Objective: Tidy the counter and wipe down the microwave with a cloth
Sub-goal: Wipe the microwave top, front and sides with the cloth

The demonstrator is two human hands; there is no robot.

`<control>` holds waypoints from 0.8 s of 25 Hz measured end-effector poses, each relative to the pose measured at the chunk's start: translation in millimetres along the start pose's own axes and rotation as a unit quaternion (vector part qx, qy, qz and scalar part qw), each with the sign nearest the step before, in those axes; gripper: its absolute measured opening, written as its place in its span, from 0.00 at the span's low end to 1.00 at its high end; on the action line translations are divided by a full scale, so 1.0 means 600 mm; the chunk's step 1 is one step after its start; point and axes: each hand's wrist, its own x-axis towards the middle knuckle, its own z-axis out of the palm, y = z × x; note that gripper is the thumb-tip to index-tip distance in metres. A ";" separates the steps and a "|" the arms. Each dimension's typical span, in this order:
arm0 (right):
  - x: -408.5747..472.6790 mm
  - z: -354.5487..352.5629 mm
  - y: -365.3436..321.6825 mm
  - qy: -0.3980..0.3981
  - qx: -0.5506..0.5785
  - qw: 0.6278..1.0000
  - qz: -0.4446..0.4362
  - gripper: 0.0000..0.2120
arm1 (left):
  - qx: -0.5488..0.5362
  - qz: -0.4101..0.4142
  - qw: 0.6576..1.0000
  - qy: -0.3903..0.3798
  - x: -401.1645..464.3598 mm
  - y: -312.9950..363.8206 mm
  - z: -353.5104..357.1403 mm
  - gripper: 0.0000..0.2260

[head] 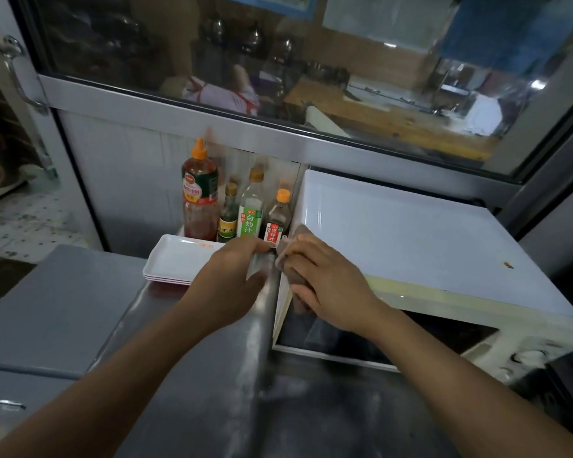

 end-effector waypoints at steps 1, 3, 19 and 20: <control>-0.013 0.000 0.004 0.004 -0.013 1.000 0.008 0.21 | -0.003 0.000 1.000 -0.005 0.000 0.001 0.000 0.16; -0.047 -0.002 0.020 0.010 -0.013 0.999 0.052 0.28 | -0.003 0.005 1.000 -0.021 0.001 0.002 0.003 0.17; -0.065 0.020 0.006 0.066 -0.129 0.977 0.157 0.28 | 0.038 0.030 0.999 -0.001 0.005 0.055 0.049 0.20; -0.087 0.016 0.025 0.061 -0.125 0.977 0.163 0.28 | 0.046 0.039 0.998 0.006 0.007 0.071 0.059 0.19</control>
